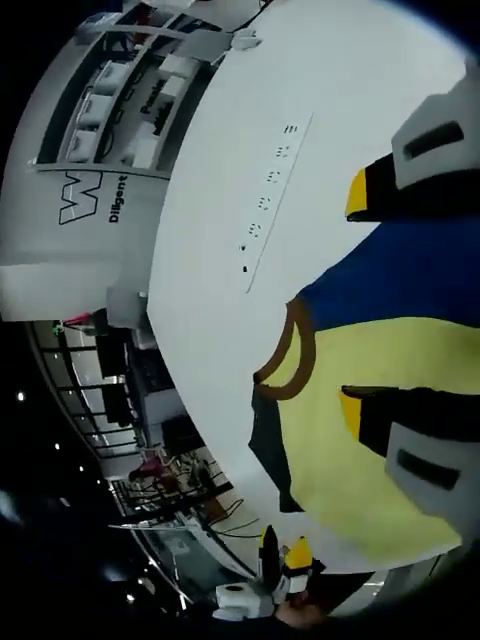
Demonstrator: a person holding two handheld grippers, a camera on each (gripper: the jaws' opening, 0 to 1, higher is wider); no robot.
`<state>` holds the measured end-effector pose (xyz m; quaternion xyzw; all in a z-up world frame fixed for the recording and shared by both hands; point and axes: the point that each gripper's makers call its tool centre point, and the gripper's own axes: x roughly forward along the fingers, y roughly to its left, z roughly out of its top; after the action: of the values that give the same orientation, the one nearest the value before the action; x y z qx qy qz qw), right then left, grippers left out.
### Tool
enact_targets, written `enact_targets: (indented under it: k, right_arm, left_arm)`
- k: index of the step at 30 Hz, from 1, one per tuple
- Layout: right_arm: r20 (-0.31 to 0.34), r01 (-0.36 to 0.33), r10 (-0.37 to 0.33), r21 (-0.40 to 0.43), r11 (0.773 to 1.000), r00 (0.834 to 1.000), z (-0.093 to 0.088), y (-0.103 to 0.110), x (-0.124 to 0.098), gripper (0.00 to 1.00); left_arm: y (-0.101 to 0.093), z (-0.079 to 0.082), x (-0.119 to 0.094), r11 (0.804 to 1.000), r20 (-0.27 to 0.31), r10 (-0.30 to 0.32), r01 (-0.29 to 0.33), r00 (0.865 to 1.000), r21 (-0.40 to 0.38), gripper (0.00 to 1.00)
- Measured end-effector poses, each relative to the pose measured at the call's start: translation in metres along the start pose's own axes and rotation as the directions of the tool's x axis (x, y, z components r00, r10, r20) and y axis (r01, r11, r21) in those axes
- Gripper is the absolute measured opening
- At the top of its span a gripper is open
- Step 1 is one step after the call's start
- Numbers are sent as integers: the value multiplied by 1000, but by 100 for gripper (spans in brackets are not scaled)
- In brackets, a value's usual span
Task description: Fold the garment on the visible template until the final outline fits inside the template.
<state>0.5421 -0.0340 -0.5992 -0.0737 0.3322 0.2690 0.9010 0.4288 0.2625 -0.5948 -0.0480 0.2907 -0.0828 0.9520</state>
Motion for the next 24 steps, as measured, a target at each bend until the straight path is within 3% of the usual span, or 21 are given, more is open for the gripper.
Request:
enact_targets:
  k: [2, 9, 15, 16, 24]
  right_arm:
    - [-7, -7, 7, 12, 1000, 1000, -8, 5, -13, 70]
    - [-17, -10, 11, 49, 999, 1000, -35, 9, -48, 74]
    - [-42, 13, -10, 65, 998, 999, -66, 0, -74, 74]
    - [-59, 25, -20, 83, 996, 998, -78, -4, -82, 74]
    - [-92, 85, -73, 133, 987, 993, -108, -20, -101, 70]
  left_arm:
    - [-5, 1, -6, 1000, -1, -12, 12, 1000, 4, 76]
    - [-22, 5, -24, 997, 14, -56, 55, 998, 55, 99]
    - [-36, 2, -37, 991, -3, -114, 114, 993, 68, 99]
    - [-39, 1, -41, 989, -10, -125, 126, 992, 73, 99]
    - [-47, -2, -50, 982, -23, -149, 151, 989, 112, 99]
